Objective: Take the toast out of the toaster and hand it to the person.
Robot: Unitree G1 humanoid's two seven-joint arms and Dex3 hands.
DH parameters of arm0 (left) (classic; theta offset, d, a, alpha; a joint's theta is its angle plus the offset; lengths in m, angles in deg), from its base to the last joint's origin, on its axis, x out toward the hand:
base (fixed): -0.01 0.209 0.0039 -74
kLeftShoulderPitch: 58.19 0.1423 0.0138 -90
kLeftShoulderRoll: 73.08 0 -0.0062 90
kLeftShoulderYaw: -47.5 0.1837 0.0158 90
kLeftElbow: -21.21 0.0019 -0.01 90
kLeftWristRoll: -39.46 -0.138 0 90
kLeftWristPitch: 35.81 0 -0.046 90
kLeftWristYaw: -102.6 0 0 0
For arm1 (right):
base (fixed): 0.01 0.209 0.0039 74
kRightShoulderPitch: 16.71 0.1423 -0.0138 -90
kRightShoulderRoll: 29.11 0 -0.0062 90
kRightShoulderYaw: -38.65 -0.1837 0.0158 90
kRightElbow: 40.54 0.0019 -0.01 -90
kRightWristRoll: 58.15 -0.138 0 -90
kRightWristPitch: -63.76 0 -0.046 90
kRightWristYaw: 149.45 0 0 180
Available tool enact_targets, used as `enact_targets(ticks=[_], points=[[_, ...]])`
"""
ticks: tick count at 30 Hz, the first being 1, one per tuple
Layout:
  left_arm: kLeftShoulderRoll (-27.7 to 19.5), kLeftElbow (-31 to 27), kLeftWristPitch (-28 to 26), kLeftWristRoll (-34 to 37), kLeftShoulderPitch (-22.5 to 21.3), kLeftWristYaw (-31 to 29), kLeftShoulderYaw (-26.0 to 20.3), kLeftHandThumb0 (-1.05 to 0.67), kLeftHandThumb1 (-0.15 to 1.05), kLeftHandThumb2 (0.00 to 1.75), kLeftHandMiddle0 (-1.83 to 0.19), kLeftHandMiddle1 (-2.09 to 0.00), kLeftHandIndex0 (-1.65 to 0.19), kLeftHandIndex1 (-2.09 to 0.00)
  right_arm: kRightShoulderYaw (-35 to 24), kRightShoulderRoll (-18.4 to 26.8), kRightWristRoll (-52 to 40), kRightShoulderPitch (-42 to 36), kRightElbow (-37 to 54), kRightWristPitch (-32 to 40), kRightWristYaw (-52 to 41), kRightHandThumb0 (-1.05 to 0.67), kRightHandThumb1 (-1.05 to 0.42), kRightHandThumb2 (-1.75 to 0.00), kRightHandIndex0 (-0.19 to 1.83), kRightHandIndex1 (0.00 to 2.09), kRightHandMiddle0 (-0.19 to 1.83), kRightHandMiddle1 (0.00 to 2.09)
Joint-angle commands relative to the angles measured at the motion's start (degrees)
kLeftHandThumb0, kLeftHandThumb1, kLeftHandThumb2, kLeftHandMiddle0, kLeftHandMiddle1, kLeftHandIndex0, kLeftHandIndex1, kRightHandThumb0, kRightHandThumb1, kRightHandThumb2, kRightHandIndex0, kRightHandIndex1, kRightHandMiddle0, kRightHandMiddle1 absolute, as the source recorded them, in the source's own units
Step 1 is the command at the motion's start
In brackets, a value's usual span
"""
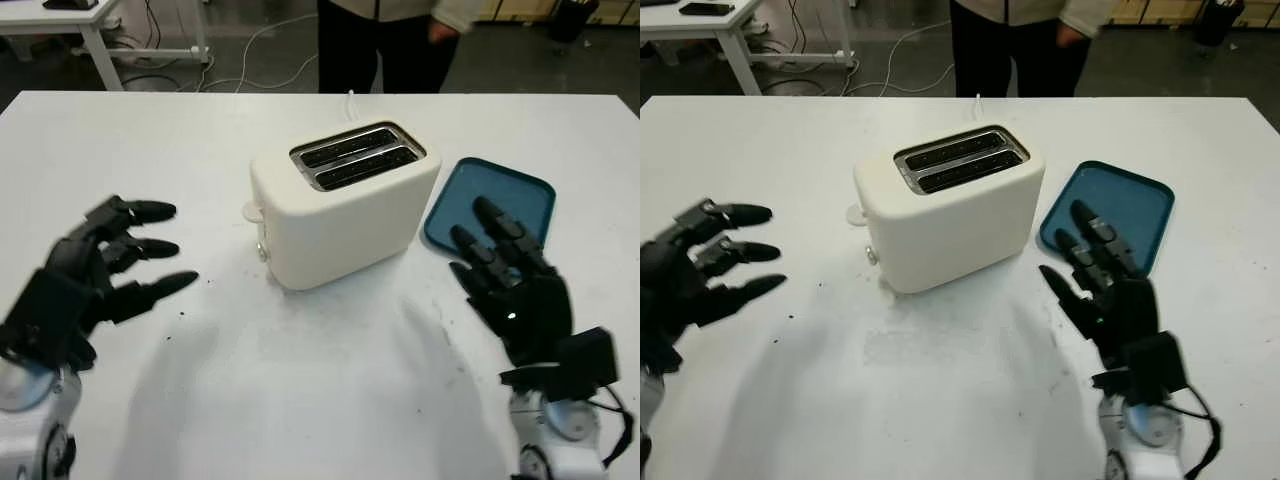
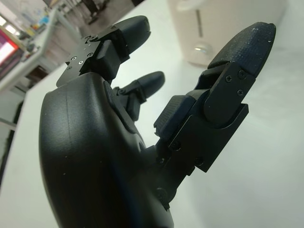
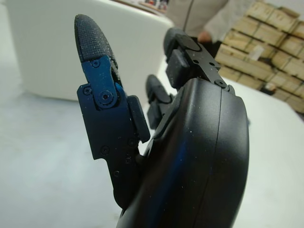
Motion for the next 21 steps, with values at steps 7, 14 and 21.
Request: enact_targets(ticks=[7, 14, 21], points=[[4.8, 0.9, 5.8, -6.0, 4.7, 5.2, 5.8, -0.82, 0.62, 0.01, -0.10, -1.33, -0.13, -1.13, 4.1, -3.9, 4.5, -1.2, -4.9, -3.6, 3.5, -0.63, -0.90, 0.00, 0.53, 0.24, 0.55, 0.07], [9.5, 5.8, 9.6, -8.4, 4.4, 9.2, 9.9, -0.85, 0.65, 0.02, -0.01, -1.39, -0.02, -1.20, 6.9, -4.7, 7.6, 0.1, -13.5, -9.0, 3.9, -0.62, -0.90, -0.01, 0.54, 0.25, 0.57, 0.05], [9.8, 8.4, 11.9, -10.7, 3.6, 10.0, 11.0, -0.92, 0.67, 0.01, -0.01, -1.41, -0.01, -1.25, 6.9, -4.6, 10.9, -0.3, -12.5, -8.6, 6.6, -0.62, -0.92, -0.02, 0.51, 0.25, 0.55, 0.03]])
